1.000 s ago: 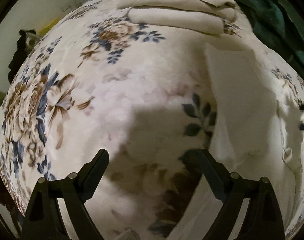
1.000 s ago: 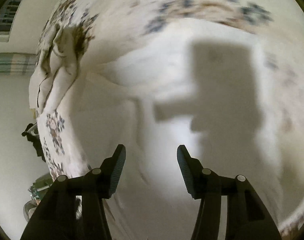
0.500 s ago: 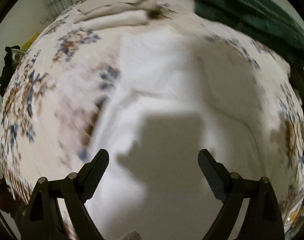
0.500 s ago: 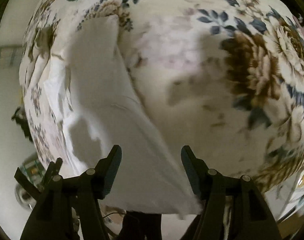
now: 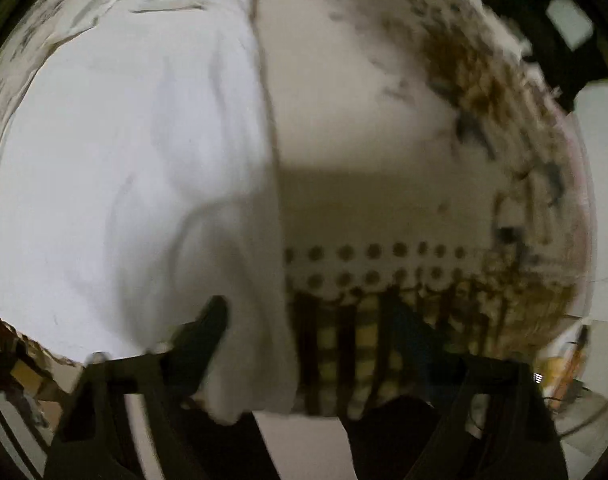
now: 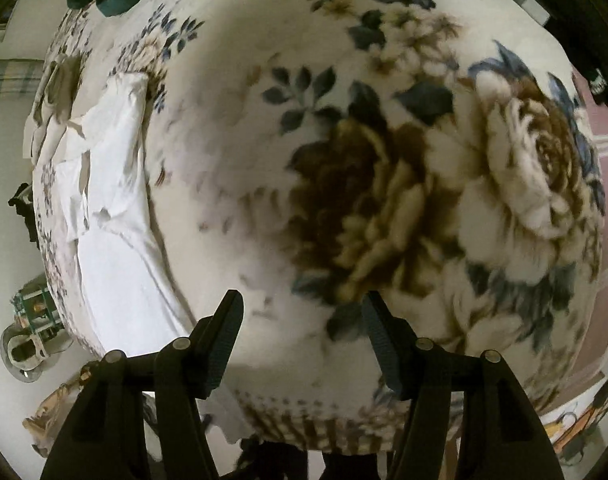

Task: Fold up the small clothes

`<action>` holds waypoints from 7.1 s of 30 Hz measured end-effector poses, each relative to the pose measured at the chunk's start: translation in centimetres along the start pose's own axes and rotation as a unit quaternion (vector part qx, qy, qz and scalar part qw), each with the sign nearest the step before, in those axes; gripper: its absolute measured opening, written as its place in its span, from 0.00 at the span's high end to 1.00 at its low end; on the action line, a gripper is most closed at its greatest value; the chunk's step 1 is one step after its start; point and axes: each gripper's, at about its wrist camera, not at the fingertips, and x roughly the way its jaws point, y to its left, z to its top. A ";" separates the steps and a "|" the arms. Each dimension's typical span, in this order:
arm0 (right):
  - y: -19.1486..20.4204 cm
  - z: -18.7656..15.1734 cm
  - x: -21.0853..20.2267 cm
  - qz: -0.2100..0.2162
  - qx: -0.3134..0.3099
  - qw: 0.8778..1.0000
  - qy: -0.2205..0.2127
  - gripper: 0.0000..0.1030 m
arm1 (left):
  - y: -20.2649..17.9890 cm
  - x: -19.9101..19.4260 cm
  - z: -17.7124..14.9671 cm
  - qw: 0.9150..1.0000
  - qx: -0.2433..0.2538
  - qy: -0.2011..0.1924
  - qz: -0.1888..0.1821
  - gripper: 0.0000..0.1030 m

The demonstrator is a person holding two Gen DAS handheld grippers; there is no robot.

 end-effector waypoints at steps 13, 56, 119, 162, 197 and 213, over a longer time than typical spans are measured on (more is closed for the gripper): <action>10.7 10.0 2.6 0.072 -0.075 0.995 -0.009 0.38 | 5.9 -7.0 -1.4 0.987 -0.133 -0.086 -0.019 1.00; 64.1 15.3 21.8 -0.116 -0.154 0.981 -0.024 0.94 | 48.1 -5.5 -3.5 0.937 -0.320 -0.108 -0.084 1.00; 42.5 24.5 19.1 0.189 -0.041 0.979 -0.068 0.89 | 46.2 -0.9 44.6 0.951 -0.022 -0.156 -0.265 0.93; 39.6 -6.6 21.1 0.082 0.008 0.996 0.022 0.44 | 47.1 1.6 22.8 0.986 -0.003 -0.047 -0.162 0.42; 28.6 -32.8 28.2 0.180 0.121 0.971 0.102 0.74 | 51.1 2.6 -2.5 0.963 -0.112 0.036 -0.243 0.94; 31.1 -28.1 17.4 0.282 0.119 0.952 0.002 0.93 | 51.3 -7.0 2.9 0.929 -0.170 -0.065 -0.323 0.98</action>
